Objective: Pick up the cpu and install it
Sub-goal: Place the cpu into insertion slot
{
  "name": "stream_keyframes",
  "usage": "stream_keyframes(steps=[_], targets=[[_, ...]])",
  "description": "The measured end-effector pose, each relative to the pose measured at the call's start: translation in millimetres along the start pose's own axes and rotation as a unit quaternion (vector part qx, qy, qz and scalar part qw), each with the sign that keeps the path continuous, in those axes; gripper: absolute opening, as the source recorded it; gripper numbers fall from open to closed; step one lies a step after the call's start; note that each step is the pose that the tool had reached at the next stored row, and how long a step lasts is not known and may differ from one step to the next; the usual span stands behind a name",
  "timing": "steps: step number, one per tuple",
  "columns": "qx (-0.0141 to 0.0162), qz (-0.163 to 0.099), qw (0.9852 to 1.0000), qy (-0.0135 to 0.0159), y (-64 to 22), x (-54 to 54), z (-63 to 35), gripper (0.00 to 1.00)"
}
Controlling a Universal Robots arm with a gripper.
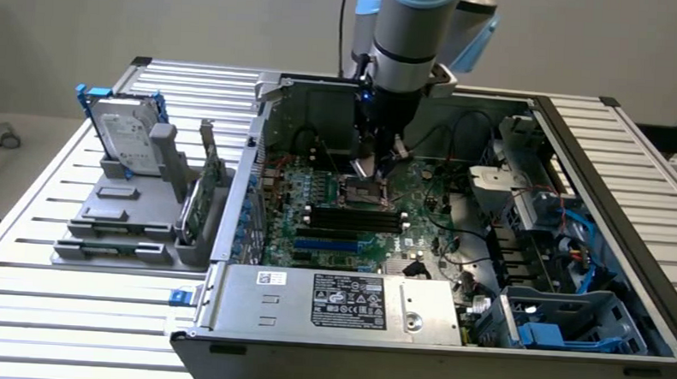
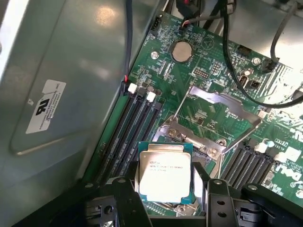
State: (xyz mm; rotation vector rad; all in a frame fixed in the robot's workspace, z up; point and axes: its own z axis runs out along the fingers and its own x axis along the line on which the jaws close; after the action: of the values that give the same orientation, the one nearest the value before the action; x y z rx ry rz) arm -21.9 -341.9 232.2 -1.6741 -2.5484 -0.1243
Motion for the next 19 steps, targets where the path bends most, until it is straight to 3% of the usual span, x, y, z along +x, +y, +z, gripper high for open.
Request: stream_keyframes(steps=[11,19], targets=[[-0.0059,0.052,0.9986,-0.0013,-4.3,1.6,5.3,0.54],[-0.0114,0.098,0.9952,-0.0021,-7.1,2.5,8.0,0.54]])
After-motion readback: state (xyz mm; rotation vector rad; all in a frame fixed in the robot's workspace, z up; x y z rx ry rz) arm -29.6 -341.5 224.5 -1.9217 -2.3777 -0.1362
